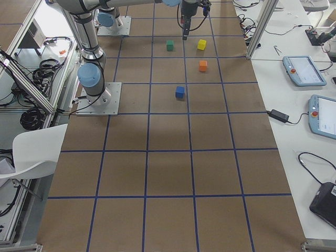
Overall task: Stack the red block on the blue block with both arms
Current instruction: 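Carry the red cube with the left gripper toward the table center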
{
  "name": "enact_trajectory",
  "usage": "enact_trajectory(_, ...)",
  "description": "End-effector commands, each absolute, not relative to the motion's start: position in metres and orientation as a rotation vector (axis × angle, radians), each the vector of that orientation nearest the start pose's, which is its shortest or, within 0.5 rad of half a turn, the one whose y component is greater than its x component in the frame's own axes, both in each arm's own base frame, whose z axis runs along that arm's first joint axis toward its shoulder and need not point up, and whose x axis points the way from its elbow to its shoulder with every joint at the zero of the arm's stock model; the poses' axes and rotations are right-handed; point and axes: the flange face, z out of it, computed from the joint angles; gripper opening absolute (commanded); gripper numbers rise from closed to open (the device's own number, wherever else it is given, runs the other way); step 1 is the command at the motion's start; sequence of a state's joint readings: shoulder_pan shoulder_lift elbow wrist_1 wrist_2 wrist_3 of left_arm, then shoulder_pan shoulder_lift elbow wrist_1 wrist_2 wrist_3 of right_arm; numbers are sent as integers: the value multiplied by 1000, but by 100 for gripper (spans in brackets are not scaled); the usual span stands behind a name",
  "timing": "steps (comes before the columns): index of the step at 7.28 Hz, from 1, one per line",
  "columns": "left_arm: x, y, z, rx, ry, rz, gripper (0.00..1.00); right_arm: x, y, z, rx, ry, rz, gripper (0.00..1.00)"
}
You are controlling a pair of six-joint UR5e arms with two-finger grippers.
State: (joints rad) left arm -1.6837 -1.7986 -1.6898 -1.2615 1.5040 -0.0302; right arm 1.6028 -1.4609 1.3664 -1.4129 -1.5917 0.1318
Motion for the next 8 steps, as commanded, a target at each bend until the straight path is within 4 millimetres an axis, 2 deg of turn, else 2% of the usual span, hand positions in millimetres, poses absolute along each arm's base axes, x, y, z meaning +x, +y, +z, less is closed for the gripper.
enact_trajectory(1,-297,-533,319,160,3209,90,9,146,-522,520,159,3162,87,100)
enact_trajectory(2,-323,-537,315,158,3208,93,9,145,-521,522,157,3164,82,100)
enact_trajectory(4,-380,-525,282,157,3182,151,8,143,-520,524,159,3166,77,100)
enact_trajectory(6,-403,-521,244,144,3156,208,8,139,-520,525,162,3183,73,100)
enact_trajectory(8,-415,-517,217,134,3132,253,18,140,-520,526,162,3183,68,100)
